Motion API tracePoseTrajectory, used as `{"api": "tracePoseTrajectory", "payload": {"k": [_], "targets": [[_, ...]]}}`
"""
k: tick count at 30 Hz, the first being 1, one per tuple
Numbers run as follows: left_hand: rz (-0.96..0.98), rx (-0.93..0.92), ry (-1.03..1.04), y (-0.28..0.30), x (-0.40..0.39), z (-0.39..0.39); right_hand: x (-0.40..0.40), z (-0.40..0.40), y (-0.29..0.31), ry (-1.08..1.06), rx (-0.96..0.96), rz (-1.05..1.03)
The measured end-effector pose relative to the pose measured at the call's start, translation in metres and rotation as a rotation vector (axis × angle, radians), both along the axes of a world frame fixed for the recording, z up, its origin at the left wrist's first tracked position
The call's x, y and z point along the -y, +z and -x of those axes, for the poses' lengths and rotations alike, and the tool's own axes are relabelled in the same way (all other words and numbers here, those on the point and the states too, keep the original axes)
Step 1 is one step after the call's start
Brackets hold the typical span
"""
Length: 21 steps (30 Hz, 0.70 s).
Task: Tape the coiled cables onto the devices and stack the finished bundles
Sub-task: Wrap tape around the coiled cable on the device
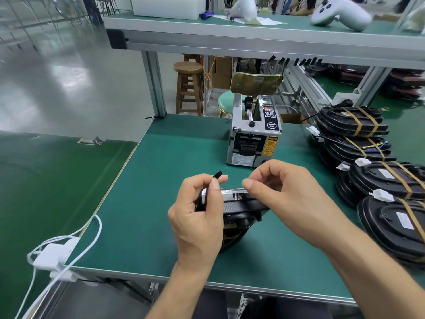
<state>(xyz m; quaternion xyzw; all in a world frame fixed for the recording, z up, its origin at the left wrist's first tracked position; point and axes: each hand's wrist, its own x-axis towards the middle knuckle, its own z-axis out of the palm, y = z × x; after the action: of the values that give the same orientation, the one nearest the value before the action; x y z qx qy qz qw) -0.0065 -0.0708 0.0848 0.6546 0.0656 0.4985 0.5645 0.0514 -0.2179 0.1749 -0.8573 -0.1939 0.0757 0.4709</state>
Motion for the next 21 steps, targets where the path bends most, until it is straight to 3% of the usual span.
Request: {"api": "tracePoseTrajectory", "payload": {"k": [10, 21], "targets": [[-0.006, -0.018, 0.011, 0.003, 0.002, 0.001, -0.010, 0.010, -0.037, -0.008, -0.048, -0.232], [0.026, -0.020, 0.011, 0.003, 0.003, 0.000, -0.012, 0.010, -0.040, -0.032, -0.043, -0.254]]}}
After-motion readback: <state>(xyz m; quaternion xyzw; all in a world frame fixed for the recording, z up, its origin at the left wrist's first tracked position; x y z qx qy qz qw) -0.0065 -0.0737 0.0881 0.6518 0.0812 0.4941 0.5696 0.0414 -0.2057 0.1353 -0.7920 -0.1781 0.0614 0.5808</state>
